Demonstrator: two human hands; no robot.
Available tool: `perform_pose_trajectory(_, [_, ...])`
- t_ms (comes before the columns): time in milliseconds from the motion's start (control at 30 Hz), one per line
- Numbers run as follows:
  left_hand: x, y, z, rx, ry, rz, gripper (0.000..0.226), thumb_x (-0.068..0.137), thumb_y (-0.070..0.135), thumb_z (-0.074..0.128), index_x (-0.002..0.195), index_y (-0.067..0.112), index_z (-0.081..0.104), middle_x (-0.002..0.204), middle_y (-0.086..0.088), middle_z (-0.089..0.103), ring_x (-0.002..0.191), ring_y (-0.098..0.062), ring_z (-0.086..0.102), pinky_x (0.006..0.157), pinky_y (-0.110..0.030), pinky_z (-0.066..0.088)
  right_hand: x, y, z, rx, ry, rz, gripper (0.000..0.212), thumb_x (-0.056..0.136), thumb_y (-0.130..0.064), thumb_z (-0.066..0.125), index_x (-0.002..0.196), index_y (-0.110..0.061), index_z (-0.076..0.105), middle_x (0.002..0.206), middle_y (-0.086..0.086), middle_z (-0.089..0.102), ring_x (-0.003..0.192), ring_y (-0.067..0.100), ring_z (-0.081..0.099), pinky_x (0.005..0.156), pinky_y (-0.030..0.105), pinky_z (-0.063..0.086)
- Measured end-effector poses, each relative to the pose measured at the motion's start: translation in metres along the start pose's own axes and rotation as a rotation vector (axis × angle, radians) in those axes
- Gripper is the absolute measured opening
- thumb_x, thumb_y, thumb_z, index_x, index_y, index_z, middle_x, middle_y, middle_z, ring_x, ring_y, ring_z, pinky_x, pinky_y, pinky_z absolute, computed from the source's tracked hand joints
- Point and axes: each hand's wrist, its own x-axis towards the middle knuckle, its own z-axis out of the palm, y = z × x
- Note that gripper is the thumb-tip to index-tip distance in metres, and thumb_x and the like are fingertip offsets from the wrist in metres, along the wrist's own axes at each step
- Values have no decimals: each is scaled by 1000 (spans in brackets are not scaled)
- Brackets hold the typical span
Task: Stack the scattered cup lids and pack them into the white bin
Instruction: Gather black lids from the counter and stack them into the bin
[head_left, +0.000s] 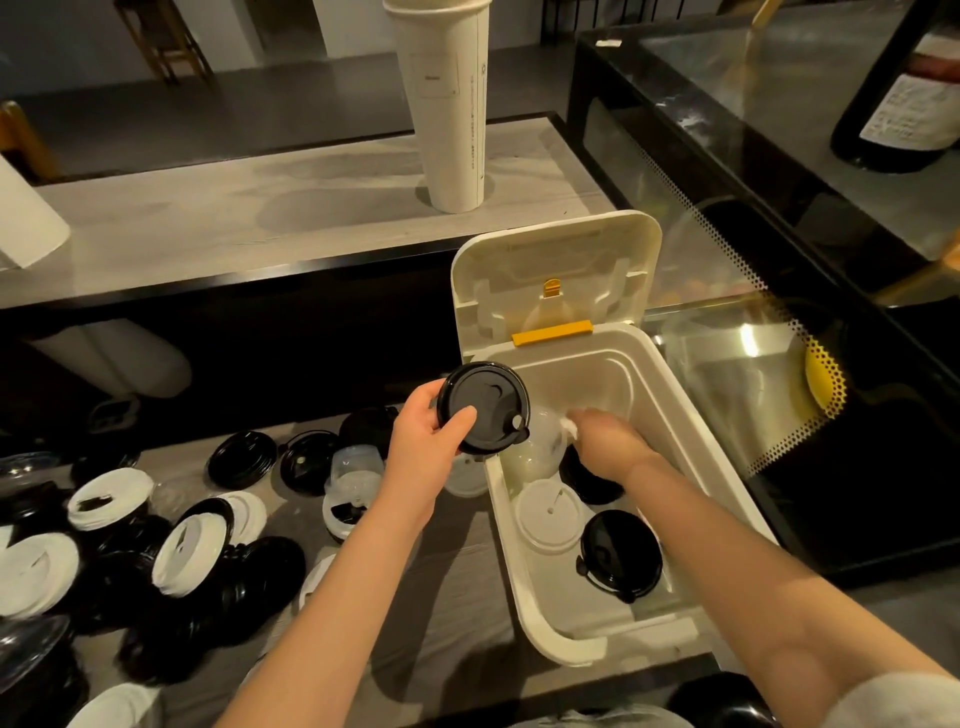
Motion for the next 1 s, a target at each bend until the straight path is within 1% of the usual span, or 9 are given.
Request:
perform_pose_trajectory(167, [0,7,8,10,-51,3,35,91,10,57,123,20,45,102,6,65,96,-5,63,84,-27,54,-32,-34,-59,658,368,-106,29,94,-22,55,122,-16,59,110,3,64,97,16,58,85,25,44])
perform_pose_trajectory(267, [0,11,13,19,-111,5,30,91,10,59,115,19,44,101,-4,68,91,-11,67,77,-25,56,-60,-49,-84,914,285,-261,34,91,-21,61,125,-19,58,105,2,62,96,13,58,87,20,47])
perform_pose_trajectory(367, [-2,13,16,93,-216,21,26,89,11,60,108,22,46,98,-7,70,88,-17,69,80,-35,56,-74,-47,-89,759,249,-265,31,85,-15,68,115,-18,63,91,-6,57,84,15,55,82,25,49])
perform_pose_trajectory(467, [-7,9,18,274,-275,122,26,88,14,61,108,26,49,106,-1,66,96,-13,64,83,-27,53,-81,-35,-87,778,230,-190,26,81,-13,71,106,-17,64,87,-6,54,77,16,54,79,38,54])
perform_pose_trajectory(567, [-9,-3,13,786,-209,412,45,90,26,60,132,17,48,131,-1,53,123,-15,46,101,-27,37,-89,-16,-86,640,160,-109,22,82,-17,70,101,-21,60,89,-6,53,77,17,54,74,34,51])
perform_pose_trajectory(633, [-10,-13,10,1006,-233,435,61,91,40,55,143,16,36,150,-2,34,141,-17,24,113,-34,22,-93,-5,-84,406,22,-64,24,83,-20,70,104,-21,59,92,-4,52,83,16,52,74,27,43])
perform_pose_trajectory(700, [-12,-23,8,1139,-284,392,70,91,51,47,148,19,23,158,0,14,146,-14,7,116,-38,15,-94,1,-74,165,-145,-47,30,82,-22,71,109,-20,60,98,-4,49,91,15,50,76,25,39])
perform_pose_trajectory(867, [-15,-30,6,1135,-307,364,75,92,56,38,151,18,11,159,2,2,146,-11,-2,118,-39,13,-80,2,-39,7,-364,6,32,81,-18,71,110,-20,58,115,1,51,97,20,51,79,29,44])
perform_pose_trajectory(1000, [-15,-28,7,1140,-301,361,73,93,54,39,151,18,12,159,2,2,146,-11,-2,117,-39,13,-74,-2,-23,-160,-383,19,36,88,-14,61,123,-18,54,128,7,50,103,24,54,76,27,42])
